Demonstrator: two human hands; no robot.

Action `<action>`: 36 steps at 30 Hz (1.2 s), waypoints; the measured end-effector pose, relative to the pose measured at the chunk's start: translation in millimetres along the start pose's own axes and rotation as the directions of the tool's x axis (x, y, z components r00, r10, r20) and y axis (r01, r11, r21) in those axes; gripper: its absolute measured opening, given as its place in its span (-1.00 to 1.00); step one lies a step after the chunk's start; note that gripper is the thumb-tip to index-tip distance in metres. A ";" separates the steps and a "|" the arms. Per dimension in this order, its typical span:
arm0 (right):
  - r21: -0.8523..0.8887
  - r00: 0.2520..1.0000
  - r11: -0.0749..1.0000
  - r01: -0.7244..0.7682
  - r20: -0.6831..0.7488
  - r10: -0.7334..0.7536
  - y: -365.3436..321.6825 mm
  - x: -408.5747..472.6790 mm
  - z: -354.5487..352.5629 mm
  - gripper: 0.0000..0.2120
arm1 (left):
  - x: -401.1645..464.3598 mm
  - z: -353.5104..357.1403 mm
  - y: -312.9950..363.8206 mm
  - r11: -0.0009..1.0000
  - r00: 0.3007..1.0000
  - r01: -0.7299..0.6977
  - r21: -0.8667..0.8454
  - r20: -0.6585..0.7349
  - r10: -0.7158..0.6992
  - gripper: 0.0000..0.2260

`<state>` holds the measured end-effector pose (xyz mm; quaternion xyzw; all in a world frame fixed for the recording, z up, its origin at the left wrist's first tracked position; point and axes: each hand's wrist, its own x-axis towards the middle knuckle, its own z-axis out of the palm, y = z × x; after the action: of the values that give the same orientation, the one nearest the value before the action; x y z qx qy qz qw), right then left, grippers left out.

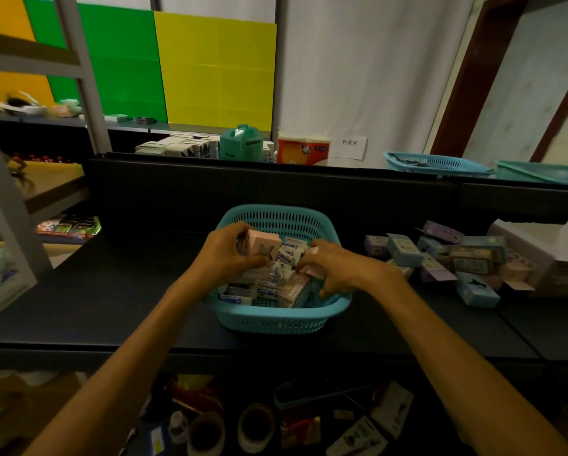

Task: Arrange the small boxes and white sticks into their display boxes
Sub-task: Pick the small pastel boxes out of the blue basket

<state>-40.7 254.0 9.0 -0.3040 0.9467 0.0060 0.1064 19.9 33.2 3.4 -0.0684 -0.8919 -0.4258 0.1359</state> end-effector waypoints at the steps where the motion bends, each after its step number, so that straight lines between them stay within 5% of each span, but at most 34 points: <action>1: -0.021 1.000 1.000 0.003 -0.002 -0.003 -0.8 -0.1 0.4 -0.32 | 0.0 -0.1 -0.4 1.000 1.000 -0.003 -0.003 -0.002 0.003 -0.68; 7: -0.136 0.992 0.990 0.034 -0.119 -0.050 -8.1 7.7 5.6 -0.47 | -1.2 -1.8 -2.9 1.000 1.000 -0.018 -0.020 0.008 0.018 -0.69; 19: -0.057 0.959 0.996 0.072 -0.269 -0.085 -6.4 -0.6 4.7 -0.55 | -2.3 -13.0 -10.9 1.000 0.998 -0.016 -0.008 0.059 0.017 -0.65; 28: 0.155 0.834 0.987 0.045 -0.549 0.048 3.6 -23.3 -15.5 -0.53 | -3.9 -23.1 -9.4 0.991 0.992 -0.114 -0.070 -0.068 0.109 -0.65; 36: 0.226 0.773 0.970 0.088 -0.630 0.077 13.9 -29.1 -2.4 -0.55 | 3.4 -13.2 2.4 0.983 0.982 -0.173 -0.063 -0.087 0.167 -0.66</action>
<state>-26.1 281.8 16.6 -0.2755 0.9195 -0.2127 -0.1825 19.7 24.4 14.1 -0.1314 -0.8610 -0.4462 0.2056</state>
